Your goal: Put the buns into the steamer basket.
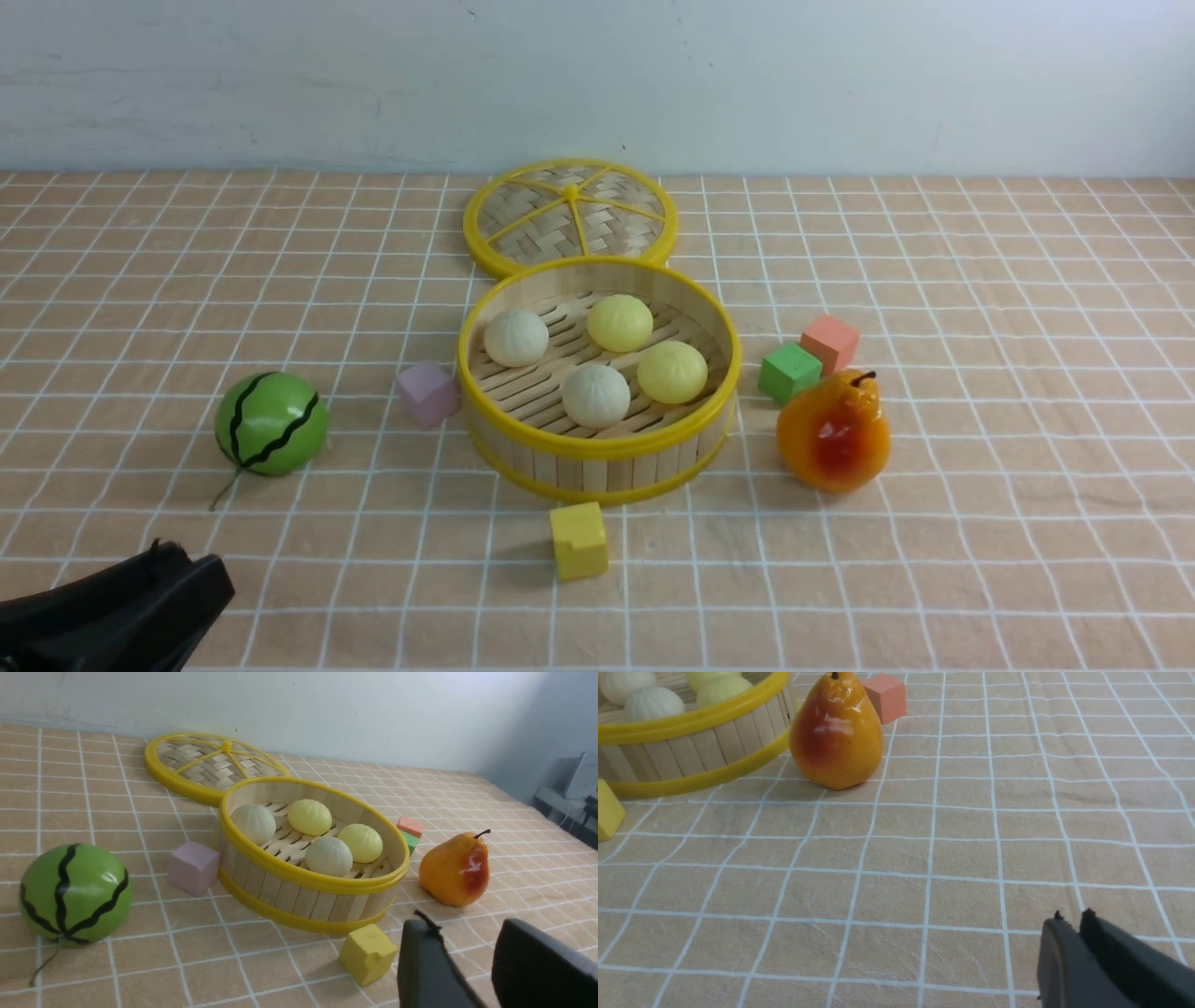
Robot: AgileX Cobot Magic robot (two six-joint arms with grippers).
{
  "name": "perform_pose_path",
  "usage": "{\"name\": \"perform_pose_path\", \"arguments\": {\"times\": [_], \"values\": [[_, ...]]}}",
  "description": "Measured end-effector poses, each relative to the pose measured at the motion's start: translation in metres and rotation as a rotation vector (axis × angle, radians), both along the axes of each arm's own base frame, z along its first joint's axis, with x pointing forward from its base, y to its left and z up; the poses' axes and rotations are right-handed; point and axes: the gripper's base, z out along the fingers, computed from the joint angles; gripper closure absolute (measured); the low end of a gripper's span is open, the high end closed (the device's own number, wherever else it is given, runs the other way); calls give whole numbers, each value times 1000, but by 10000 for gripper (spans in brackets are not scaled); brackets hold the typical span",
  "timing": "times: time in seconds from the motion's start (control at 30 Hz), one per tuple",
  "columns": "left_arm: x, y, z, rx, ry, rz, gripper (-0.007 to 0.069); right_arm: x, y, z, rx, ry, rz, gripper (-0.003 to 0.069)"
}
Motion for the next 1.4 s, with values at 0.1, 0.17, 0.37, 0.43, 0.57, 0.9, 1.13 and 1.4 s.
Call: {"name": "perform_pose_path", "arguments": {"times": [0.1,0.17,0.37,0.43,0.57,0.9,1.13,1.4], "values": [[0,1,-3,37,14,7,407,0,0,0,0,0,0,602],[1,2,-5,57,33,21,407,0,0,0,0,0,0,598],[1,5,-4,59,20,49,407,0,0,0,0,0,0,591],[0,9,-2,48,4,84,409,0,0,0,0,0,0,589],[-7,26,-1,-32,-44,250,426,0,0,0,0,0,0,582],[-28,42,-62,-73,159,487,638,0,0,0,0,-1,0,568],[-31,41,-73,-44,255,478,638,0,0,0,0,-2,0,562],[-31,41,-72,-43,251,478,638,0,0,0,1,-1,0,553]]}}
